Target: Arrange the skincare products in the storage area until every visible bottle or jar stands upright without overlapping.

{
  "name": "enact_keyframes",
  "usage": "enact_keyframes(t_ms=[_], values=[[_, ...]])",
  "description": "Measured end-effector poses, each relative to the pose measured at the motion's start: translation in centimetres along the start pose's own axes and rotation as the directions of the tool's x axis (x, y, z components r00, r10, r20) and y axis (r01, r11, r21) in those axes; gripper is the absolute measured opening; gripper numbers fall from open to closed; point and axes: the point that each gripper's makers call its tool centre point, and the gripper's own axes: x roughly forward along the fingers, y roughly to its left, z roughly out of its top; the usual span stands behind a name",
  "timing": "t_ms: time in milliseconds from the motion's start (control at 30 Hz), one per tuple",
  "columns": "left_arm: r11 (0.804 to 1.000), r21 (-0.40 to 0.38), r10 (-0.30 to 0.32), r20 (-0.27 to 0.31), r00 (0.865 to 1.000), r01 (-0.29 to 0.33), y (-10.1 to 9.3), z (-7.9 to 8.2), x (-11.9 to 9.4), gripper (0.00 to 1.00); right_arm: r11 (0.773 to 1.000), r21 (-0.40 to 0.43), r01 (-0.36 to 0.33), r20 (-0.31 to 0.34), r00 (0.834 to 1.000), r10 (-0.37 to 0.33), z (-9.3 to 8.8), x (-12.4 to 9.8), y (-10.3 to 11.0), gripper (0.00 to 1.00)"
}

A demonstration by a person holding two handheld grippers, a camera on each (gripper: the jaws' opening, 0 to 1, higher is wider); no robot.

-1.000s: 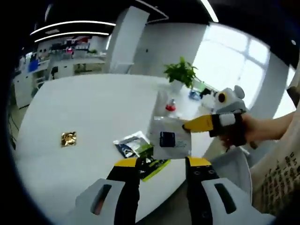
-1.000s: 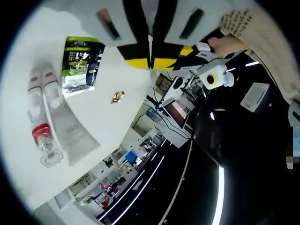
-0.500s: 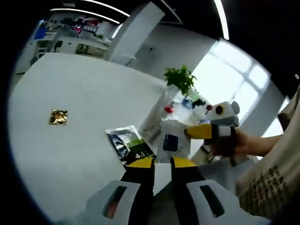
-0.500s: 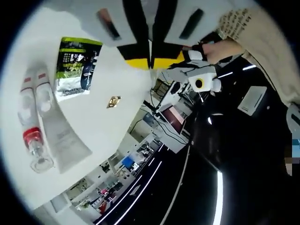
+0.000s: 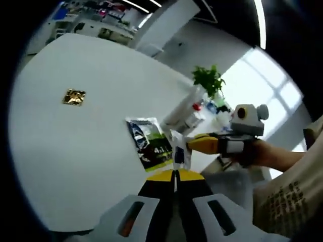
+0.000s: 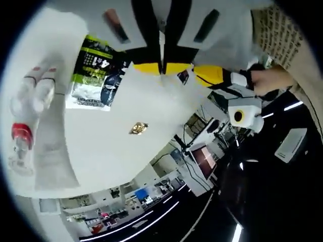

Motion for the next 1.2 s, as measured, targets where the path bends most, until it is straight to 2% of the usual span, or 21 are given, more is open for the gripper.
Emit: enact_keyframes(t_ms=[267, 400, 600, 833, 1200], values=[[0.997, 0.007, 0.072, -0.078, 0.994, -0.072, 2.2, -2.3, 0.3, 0.0, 0.995, -0.101, 0.02, -0.097, 0.995, -0.03, -1.7, 2.8, -0.4, 0.03], [0.995, -0.017, 0.094, -0.1, 0.991, -0.096, 3.5, -2.9, 0.6, 0.0, 0.996, -0.087, 0.03, -0.107, 0.994, -0.039, -2.2, 4.2, -0.9, 0.04], [0.991, -0.036, 0.122, -0.143, 0.982, -0.129, 5.1, -3.5, 1.5, 0.0, 0.974, -0.221, 0.054, -0.153, 0.984, -0.089, -3.2, 6.0, -2.0, 0.04], [0.988, -0.041, 0.142, -0.169, 0.975, -0.151, 7.1, -3.6, 2.6, 0.0, 0.97, -0.226, 0.09, -0.165, 0.978, -0.129, -3.6, 7.3, -3.4, 0.04], [0.982, -0.05, 0.168, -0.182, 0.969, -0.18, 9.0, -2.9, 3.4, 0.0, 0.957, -0.252, 0.142, -0.181, 0.965, -0.19, -4.1, 8.9, -5.4, 0.04]])
